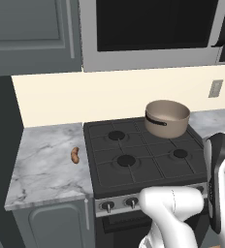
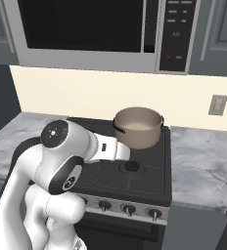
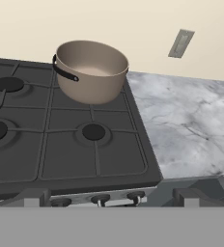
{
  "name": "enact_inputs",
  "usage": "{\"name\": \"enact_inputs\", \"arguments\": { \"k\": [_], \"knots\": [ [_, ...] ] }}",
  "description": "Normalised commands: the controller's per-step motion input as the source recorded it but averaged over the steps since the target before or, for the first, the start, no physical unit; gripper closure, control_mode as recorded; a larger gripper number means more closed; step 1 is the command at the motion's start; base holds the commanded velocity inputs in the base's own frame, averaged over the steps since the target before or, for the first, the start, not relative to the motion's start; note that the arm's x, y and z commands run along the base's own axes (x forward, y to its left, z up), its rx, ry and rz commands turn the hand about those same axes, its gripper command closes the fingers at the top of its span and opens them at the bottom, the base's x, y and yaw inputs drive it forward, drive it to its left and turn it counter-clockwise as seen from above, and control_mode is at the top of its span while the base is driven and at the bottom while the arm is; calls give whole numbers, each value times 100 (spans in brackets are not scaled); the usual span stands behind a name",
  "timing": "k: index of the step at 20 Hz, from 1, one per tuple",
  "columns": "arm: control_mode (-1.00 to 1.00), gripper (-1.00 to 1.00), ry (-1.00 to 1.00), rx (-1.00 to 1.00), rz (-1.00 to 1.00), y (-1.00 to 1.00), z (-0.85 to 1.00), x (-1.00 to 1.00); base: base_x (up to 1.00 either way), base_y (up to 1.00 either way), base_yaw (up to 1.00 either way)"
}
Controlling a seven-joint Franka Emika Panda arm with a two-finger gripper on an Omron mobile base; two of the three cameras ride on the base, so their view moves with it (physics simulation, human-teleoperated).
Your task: Turn on the burner for the pot on the stove. Wait thirty seconds for the pot to heat up. Then add the potato to the pot.
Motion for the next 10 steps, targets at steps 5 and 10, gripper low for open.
{"name": "enact_inputs", "arguments": {
  "k": [5,10],
  "knots": [
    [-100,-100,0,0,0,0,0,0,0,0,0],
    [-100,-100,0,0,0,0,0,0,0,0,0]
  ]
}}
